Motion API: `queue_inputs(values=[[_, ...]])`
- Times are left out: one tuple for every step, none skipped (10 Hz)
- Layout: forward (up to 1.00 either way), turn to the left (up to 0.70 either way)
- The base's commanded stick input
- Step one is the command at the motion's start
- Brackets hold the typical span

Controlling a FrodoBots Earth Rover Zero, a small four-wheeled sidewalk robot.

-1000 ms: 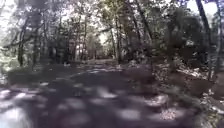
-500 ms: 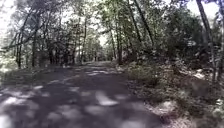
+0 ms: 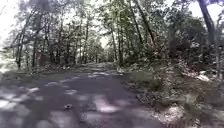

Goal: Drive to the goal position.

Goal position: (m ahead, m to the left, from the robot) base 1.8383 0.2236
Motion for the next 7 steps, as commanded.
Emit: queue_inputs(values=[[0.45,0.27],[0.45,0.27],[0.45,0.27],[0.45,0.27],[0.45,0.27],[0.45,0.27],[0.45,0.21]])
